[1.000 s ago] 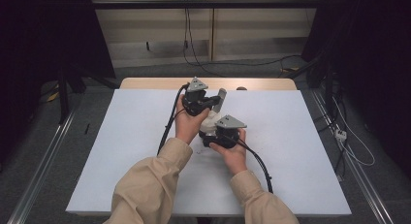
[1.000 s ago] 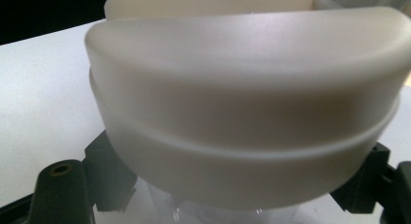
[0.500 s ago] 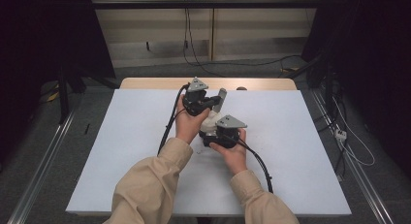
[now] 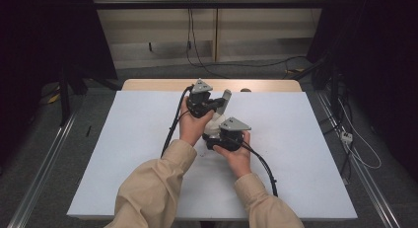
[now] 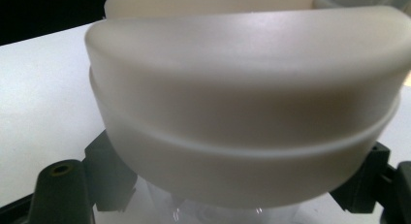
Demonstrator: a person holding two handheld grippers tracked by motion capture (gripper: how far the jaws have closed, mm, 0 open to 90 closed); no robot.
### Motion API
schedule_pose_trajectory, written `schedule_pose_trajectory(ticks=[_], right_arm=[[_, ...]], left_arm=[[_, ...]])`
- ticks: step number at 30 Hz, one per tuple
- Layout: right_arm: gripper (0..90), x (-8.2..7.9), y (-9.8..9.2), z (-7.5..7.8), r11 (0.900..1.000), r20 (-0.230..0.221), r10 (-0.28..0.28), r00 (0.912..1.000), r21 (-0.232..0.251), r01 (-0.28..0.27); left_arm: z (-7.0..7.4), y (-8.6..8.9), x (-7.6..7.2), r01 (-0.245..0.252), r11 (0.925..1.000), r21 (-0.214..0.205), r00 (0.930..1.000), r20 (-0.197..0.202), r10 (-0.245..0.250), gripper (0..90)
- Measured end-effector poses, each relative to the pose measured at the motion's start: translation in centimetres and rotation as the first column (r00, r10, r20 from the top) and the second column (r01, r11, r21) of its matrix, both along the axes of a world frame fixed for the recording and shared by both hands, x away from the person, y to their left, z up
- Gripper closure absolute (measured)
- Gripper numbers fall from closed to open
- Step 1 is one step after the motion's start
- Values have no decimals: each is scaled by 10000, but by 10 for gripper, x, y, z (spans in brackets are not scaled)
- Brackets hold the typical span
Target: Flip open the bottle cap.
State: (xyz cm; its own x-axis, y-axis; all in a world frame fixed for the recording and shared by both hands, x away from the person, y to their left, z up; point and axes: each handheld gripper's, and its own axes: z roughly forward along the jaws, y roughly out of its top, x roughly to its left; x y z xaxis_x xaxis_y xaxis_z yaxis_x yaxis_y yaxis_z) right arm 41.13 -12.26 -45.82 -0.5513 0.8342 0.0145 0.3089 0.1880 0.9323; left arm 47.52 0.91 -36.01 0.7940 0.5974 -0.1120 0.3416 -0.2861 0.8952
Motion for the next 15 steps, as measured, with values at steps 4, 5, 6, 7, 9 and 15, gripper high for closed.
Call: schedule_pose_trajectory(ticks=[4,5,6,7,9,15], right_arm=[[197,0,0,0,10000,18,-11,10000,-33,11],[197,0,0,0,10000,19,0,10000,-14,0],[197,0,0,0,10000,9,-7,10000,-4,7],[197,0,0,0,10000,-18,-19,10000,17,19],[197,0,0,0,10000,-24,-20,10000,42,20],[197,0,-1,0,10000,-10,-10,10000,41,10]], left_arm=[[0,0,1,18,10000,7,10000,-8,-18,900],[-1,0,1,36,10000,-2,10000,-18,-36,900],[-1,0,1,31,10000,-4,10000,-23,-31,900],[-1,-1,1,14,10000,0,10000,-34,-14,900],[-2,0,1,29,10000,36,10000,-55,-29,900],[-2,0,1,47,10000,47,10000,-50,-47,900]])
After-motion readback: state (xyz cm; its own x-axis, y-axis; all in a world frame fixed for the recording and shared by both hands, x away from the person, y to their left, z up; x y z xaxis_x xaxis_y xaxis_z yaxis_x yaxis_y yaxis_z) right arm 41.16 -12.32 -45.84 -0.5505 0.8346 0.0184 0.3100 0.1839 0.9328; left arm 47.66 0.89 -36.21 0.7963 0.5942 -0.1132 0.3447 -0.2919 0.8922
